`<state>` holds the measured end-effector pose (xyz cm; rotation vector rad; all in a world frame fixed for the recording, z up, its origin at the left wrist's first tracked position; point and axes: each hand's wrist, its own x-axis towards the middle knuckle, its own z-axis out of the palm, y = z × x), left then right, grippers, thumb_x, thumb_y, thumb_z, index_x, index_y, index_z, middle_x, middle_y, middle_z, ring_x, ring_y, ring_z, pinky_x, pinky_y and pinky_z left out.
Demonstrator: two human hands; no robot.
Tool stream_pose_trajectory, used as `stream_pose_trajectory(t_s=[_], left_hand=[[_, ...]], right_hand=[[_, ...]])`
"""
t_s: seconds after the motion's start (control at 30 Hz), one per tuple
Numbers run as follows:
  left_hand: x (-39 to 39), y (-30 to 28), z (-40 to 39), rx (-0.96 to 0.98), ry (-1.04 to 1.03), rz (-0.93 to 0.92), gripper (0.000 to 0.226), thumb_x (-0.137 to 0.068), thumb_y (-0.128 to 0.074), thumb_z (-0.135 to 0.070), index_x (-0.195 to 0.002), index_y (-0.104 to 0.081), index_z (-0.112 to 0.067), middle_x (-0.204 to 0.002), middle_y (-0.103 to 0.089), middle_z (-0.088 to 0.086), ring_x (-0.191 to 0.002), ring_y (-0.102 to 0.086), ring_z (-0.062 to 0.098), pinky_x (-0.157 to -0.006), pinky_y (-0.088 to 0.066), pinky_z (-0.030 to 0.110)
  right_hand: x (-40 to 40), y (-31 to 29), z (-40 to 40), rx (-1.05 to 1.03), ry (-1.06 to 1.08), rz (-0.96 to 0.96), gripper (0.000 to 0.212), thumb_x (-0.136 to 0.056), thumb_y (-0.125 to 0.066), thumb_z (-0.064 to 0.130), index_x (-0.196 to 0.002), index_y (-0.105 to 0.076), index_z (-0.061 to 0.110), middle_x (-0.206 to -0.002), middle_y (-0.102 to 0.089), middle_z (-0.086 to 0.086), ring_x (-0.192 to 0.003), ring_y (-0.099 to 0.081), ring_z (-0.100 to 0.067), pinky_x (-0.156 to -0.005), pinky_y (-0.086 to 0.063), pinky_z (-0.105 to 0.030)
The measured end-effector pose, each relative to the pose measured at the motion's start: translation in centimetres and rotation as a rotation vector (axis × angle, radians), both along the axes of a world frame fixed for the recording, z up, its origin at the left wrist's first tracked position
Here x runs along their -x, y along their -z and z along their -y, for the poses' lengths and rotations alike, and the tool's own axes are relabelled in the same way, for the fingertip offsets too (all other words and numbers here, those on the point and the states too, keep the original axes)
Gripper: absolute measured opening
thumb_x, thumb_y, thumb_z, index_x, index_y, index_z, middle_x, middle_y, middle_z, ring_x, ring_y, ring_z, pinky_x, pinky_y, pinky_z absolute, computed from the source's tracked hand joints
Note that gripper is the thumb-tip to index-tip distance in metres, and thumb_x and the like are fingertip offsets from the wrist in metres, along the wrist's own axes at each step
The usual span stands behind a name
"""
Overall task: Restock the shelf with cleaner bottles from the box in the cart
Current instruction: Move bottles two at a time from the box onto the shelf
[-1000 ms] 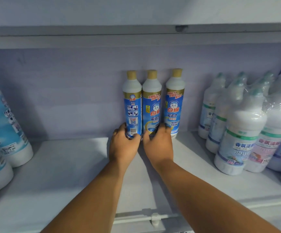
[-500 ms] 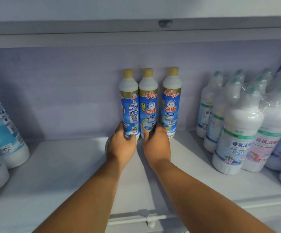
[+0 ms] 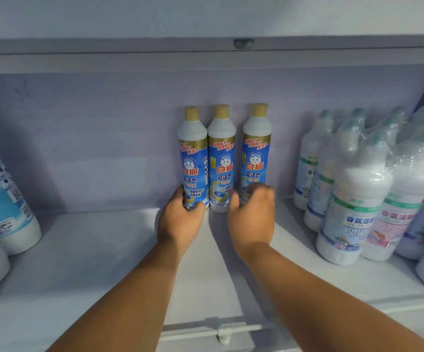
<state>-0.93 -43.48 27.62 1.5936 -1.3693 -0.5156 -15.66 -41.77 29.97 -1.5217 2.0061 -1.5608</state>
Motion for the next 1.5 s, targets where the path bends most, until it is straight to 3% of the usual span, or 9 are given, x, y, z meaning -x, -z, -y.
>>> stream_pose_trajectory(t_s=[0.1,0.2,0.37,0.47,0.63,0.77,1.0,1.5], left_hand=[[-0.1,-0.2,-0.3,0.011,0.018,-0.002,0.043,-0.079,-0.064,-0.051,-0.121,-0.053,-0.046,-0.114,-0.069,-0.023,-0.104,-0.067,0.008,-0.092,-0.058,0.043],[-0.2,0.0,-0.3,0.016,0.036,-0.009,0.043,-0.080,-0.065,-0.052,-0.120,-0.050,-0.049,-0.115,-0.069,-0.023,-0.105,-0.067,0.006,-0.091,-0.059,0.043],[0.0,0.4,0.3,0.042,0.022,0.004,0.048,-0.077,-0.059,-0.060,-0.122,-0.048,-0.049,-0.119,-0.068,-0.023,-0.109,-0.067,0.009,-0.092,-0.058,0.043],[0.0,0.5,0.5,0.063,-0.004,-0.015,0.050,-0.075,-0.059,-0.061,-0.121,-0.051,-0.045,-0.116,-0.070,-0.021,-0.107,-0.068,0.011,-0.091,-0.058,0.044],[0.2,0.0,0.1,0.042,-0.024,-0.002,0.040,-0.087,-0.070,-0.043,-0.123,-0.053,-0.040,-0.116,-0.070,-0.017,-0.106,-0.068,0.014,-0.091,-0.058,0.044],[0.1,0.1,0.3,0.015,0.005,0.027,0.042,-0.091,-0.064,-0.047,-0.129,-0.047,-0.042,-0.124,-0.068,-0.018,-0.113,-0.066,0.015,-0.095,-0.056,0.046],[0.4,-0.2,0.3,0.027,-0.079,-0.031,0.036,-0.086,-0.076,-0.039,-0.116,-0.056,-0.037,-0.111,-0.072,-0.013,-0.101,-0.069,0.016,-0.089,-0.058,0.041],[0.9,-0.7,-0.1,0.012,-0.084,0.011,0.038,-0.089,-0.073,-0.036,-0.123,-0.059,-0.030,-0.114,-0.070,-0.012,-0.095,-0.064,0.010,-0.079,-0.046,0.025]], right_hand=[[3.2,-0.1,1.3,-0.102,0.074,0.071,0.057,-0.085,-0.074,0.037,-0.128,-0.047,0.009,-0.125,-0.052,-0.013,-0.113,-0.056,-0.032,-0.091,-0.046,-0.036],[4.8,0.5,2.7,-0.110,-0.147,0.134,0.057,-0.080,-0.079,0.038,-0.126,-0.048,0.025,-0.126,-0.057,-0.005,-0.107,-0.064,-0.021,-0.092,-0.055,-0.041],[5.0,0.8,3.4,-0.081,-0.310,0.132,0.041,-0.086,-0.077,0.028,-0.122,-0.057,0.024,-0.113,-0.065,0.007,-0.098,-0.063,-0.010,-0.089,-0.054,-0.030],[4.6,1.2,3.5,-0.058,-0.364,0.123,0.037,-0.089,-0.074,0.026,-0.122,-0.058,0.025,-0.115,-0.067,0.008,-0.098,-0.062,-0.007,-0.089,-0.053,-0.027],[4.6,1.6,3.9,-0.053,-0.417,0.145,0.036,-0.093,-0.070,0.021,-0.125,-0.056,0.024,-0.117,-0.066,0.010,-0.095,-0.060,0.001,-0.080,-0.045,-0.007],[4.5,1.9,4.2,-0.038,-0.411,0.143,0.039,-0.093,-0.069,0.021,-0.129,-0.054,0.024,-0.123,-0.065,0.008,-0.103,-0.059,-0.003,-0.089,-0.048,-0.020],[4.6,2.1,4.4,-0.026,-0.414,0.150,0.039,-0.093,-0.069,0.021,-0.129,-0.054,0.024,-0.122,-0.065,0.010,-0.102,-0.059,-0.003,-0.088,-0.047,-0.021],[4.7,2.5,4.7,-0.060,-0.390,0.112,0.040,-0.095,-0.066,0.023,-0.131,-0.050,0.027,-0.126,-0.060,0.004,-0.115,-0.060,-0.013,-0.099,-0.052,-0.034]])
